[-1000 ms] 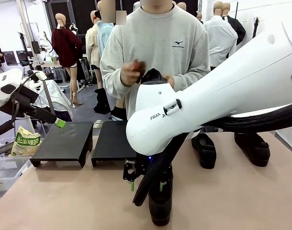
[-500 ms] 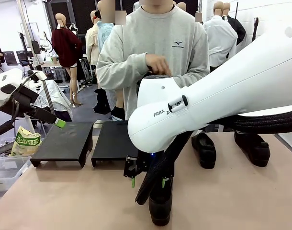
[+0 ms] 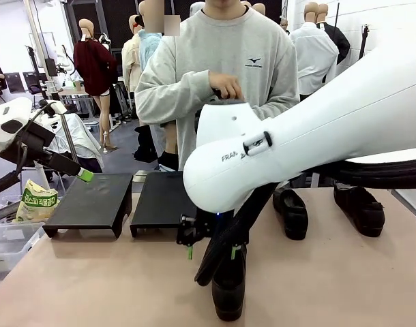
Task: Organize the shoes by placing them on the stand.
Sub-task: Place the Shoe from the middle of the table onto the Shoes Stand.
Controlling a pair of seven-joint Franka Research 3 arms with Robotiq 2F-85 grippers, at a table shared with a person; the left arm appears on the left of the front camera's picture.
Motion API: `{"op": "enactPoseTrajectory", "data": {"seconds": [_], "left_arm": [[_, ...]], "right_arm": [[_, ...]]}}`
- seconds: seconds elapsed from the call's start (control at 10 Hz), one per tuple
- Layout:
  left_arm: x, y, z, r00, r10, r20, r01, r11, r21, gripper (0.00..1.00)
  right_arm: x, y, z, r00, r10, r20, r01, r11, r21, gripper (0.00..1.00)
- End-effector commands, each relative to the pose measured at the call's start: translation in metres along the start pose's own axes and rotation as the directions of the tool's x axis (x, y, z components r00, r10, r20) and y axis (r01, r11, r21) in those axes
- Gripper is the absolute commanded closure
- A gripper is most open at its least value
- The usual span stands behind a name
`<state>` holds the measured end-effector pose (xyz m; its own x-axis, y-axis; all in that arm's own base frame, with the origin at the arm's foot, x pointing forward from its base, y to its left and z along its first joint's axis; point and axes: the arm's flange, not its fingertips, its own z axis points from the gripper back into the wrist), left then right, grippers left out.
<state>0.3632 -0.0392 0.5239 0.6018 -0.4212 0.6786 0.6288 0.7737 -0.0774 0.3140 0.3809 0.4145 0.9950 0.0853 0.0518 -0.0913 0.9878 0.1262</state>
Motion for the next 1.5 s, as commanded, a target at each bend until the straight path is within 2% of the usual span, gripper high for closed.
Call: {"op": "enactPoseTrajectory", "data": {"seconds": [0.0, 0.1, 0.2, 0.3, 0.4, 0.7, 0.8, 1.0, 1.1, 1.3, 1.4], "left_arm": [[-0.001, 0.002, -0.001, 1.0, 0.006, 0.009, -0.006, 1.0, -0.012, 0.0], [-0.001, 0.002, -0.001, 1.0, 0.006, 0.009, -0.006, 1.0, -0.012, 0.0], [-0.001, 0.002, -0.001, 1.0, 0.006, 0.009, -0.006, 1.0, -0.012, 0.0], [-0.001, 0.002, -0.001, 1.0, 0.006, 0.009, -0.006, 1.0, -0.012, 0.0], [-0.001, 0.002, -0.001, 1.0, 0.006, 0.009, -0.006, 1.0, -0.012, 0.0], [-0.001, 0.002, -0.001, 1.0, 0.006, 0.009, -0.006, 1.0, -0.012, 0.0], [-0.001, 0.002, -0.001, 1.0, 0.006, 0.009, -0.006, 1.0, -0.012, 0.0], [0.0, 0.0, 0.0, 1.0, 0.0, 0.0, 0.0, 1.0, 0.0, 0.0], [0.013, -0.024, -0.006, 0.999, -0.018, 0.044, 0.018, 1.0, 0.004, 0.0], [0.037, -0.085, -0.026, 0.994, -0.108, -0.01, 0.108, 0.993, -0.041, 0.0], [0.052, -0.11, -0.037, 0.993, -0.112, -0.04, 0.111, 0.993, -0.03, 0.0]], "right_arm": [[-0.005, -0.031, 0.045, 0.996, 0.023, 0.09, -0.022, 1.0, -0.013, 0.0], [-0.004, -0.062, 0.063, 0.995, 0.015, 0.094, -0.014, 1.0, -0.012, 0.0], [0.002, -0.098, 0.071, 0.998, 0.028, 0.048, -0.026, 0.998, -0.049, 0.0], [0.008, -0.136, 0.074, 0.999, 0.037, -0.007, -0.037, 0.994, -0.108, 0.0], [0.013, -0.178, 0.071, 0.999, -0.014, -0.03, 0.01, 0.991, -0.132, 0.0], [0.01, -0.262, 0.07, 0.995, -0.021, -0.094, 0.006, 0.987, -0.158, 0.0], [0.01, -0.277, 0.069, 0.994, -0.008, -0.11, -0.007, 0.991, -0.135, 0.0], [0.011, -0.287, 0.06, 0.992, -0.004, -0.123, -0.01, 0.994, -0.112, 0.0], [0.013, -0.285, 0.066, 0.994, -0.033, -0.108, 0.018, 0.99, -0.137, 0.0], [0.013, -0.285, 0.066, 0.994, -0.033, -0.108, 0.018, 0.99, -0.137, 0.0], [0.013, -0.285, 0.066, 0.994, -0.033, -0.108, 0.018, 0.99, -0.137, 0.0]]}}
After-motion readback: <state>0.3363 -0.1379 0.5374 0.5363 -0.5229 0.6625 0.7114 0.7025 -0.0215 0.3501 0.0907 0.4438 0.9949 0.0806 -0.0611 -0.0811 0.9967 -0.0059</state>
